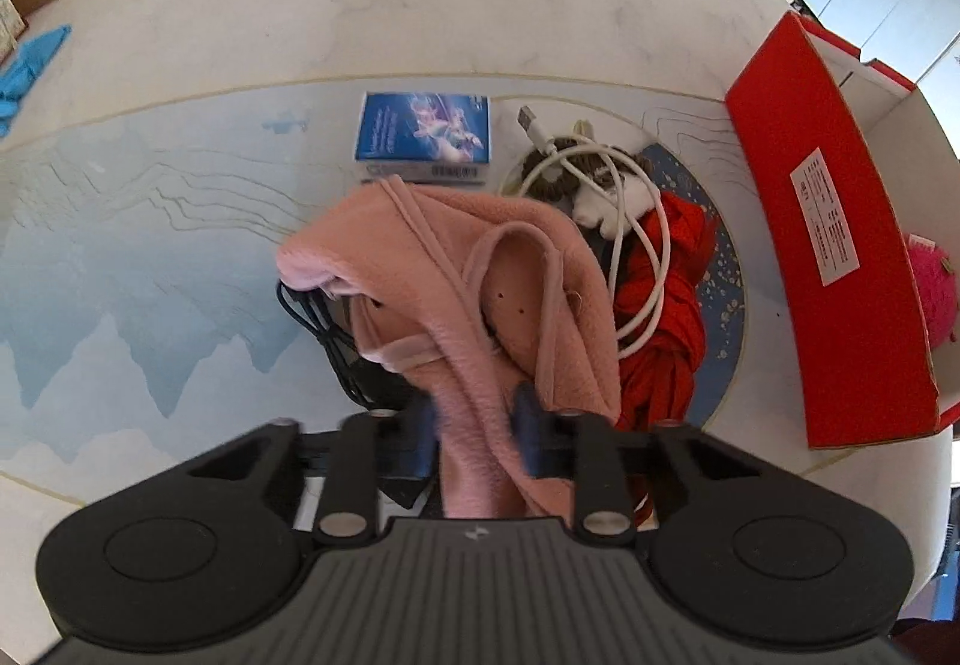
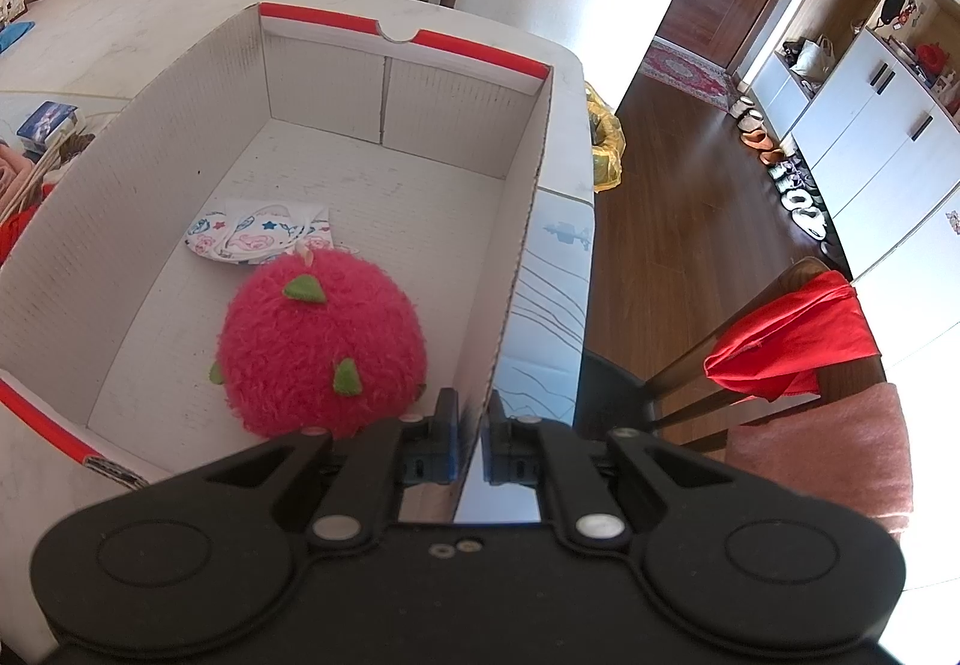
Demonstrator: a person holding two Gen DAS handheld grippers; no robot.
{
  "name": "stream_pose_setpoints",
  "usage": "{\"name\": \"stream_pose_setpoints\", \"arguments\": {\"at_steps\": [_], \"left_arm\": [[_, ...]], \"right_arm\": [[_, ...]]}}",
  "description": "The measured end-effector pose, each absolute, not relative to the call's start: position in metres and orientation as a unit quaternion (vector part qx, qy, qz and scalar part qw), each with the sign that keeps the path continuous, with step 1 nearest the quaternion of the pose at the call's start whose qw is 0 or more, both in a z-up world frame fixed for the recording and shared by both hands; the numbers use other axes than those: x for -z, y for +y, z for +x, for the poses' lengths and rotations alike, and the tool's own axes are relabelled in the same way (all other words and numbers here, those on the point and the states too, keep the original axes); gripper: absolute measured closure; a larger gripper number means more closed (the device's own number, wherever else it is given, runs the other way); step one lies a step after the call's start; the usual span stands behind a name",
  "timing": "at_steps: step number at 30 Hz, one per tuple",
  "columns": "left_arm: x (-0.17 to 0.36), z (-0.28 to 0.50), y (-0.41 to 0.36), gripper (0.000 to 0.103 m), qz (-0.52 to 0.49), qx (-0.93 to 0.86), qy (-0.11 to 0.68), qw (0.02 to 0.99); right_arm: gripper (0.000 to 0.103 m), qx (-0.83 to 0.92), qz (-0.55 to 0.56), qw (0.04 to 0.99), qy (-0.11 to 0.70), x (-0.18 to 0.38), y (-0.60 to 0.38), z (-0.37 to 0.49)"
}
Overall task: Organize objects
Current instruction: 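Lift the pink towel and carry it toward the cardboard box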
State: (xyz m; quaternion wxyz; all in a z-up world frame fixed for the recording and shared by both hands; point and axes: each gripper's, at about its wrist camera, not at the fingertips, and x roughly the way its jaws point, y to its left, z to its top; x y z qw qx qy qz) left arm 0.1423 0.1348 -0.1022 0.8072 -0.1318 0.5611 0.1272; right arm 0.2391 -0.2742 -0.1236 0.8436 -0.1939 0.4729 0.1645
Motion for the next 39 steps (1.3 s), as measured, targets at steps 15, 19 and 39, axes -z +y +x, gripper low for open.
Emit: {"name": "stream_pose_setpoints", "arguments": {"at_steps": [15, 19, 39], "left_arm": [[0.01, 0.151, 0.123, 0.09, -0.127, -0.07, 0.472, 0.869], [-0.014, 0.165, 0.107, 0.09, -0.113, -0.039, 0.458, 0.881], [-0.037, 0.271, -0.042, 0.09, -0.037, 0.116, 0.434, 0.893]], "right_arm": [[0.096, -0.166, -0.195, 0.843, 0.472, 0.123, -0.273, 0.239], [0.096, -0.166, -0.196, 0.843, 0.472, 0.123, -0.273, 0.239], [0.096, -0.166, -0.194, 0.844, 0.472, 0.123, -0.273, 0.239]]}}
